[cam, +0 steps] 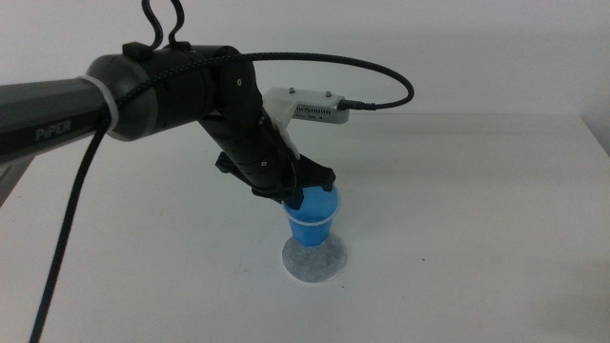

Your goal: Place an empty cup on a cup mat.

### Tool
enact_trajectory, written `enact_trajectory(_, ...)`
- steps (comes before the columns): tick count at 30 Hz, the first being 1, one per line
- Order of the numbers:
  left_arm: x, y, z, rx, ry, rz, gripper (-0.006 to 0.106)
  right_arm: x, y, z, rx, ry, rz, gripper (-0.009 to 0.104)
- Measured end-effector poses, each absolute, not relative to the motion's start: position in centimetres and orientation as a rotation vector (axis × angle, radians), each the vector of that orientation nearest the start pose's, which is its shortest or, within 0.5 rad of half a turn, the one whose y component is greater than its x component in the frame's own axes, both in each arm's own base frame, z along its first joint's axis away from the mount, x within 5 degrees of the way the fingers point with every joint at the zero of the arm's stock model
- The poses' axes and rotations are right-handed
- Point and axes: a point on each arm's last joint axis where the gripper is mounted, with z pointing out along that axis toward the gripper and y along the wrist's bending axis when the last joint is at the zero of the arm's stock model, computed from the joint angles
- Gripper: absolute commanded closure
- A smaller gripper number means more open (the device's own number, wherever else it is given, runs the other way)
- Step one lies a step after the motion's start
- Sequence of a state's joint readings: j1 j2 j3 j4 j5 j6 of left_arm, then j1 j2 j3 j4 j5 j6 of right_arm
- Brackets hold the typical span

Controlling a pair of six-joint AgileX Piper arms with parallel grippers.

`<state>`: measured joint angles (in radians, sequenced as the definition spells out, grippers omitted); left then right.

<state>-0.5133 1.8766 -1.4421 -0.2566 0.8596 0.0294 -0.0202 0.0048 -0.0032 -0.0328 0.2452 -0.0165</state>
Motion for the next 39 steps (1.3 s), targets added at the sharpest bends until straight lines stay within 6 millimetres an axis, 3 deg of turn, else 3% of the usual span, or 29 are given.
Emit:
enact_trajectory(11,34.4,-21.7,20.7,0.553,2.81,-0.444,0.102,5.6,-0.2,19.2,-0.018,1.731,-0.057,0.002)
enact_trajectory(14,34.4,-21.7,20.4,0.551,2.82,-0.444,0.096,5.6,-0.2,19.2,-0.018,1.731,-0.057,0.002)
enact_trajectory(20,34.4,-21.7,20.1,0.554,2.829,-0.439,0.067,5.6,-0.2,19.2,-0.018,1.731,-0.057,0.002)
enact_trajectory(26,33.9,-21.4,20.2,0.604,2.878,-0.42,0.019,5.6,-0.2,19.2,-0.018,1.731,-0.057,0.002)
enact_trajectory(28,33.6,-20.9,21.1,0.589,2.89,-0.399,0.007,5.6,-0.2,19.2,-0.018,1.731,-0.057,0.002)
enact_trajectory(32,32.2,-19.0,25.8,0.53,2.807,-0.364,0.007,5.6,-0.2,19.2,-0.018,1.731,-0.057,0.002)
enact_trajectory(34,30.4,-17.5,28.8,0.482,2.728,-0.328,0.007,5.6,-0.2,19.2,-0.018,1.731,-0.057,0.002)
enact_trajectory(39,24.6,-12.9,32.6,0.393,2.552,-0.234,0.007,5.6,-0.2,19.2,-0.018,1.731,-0.057,0.002)
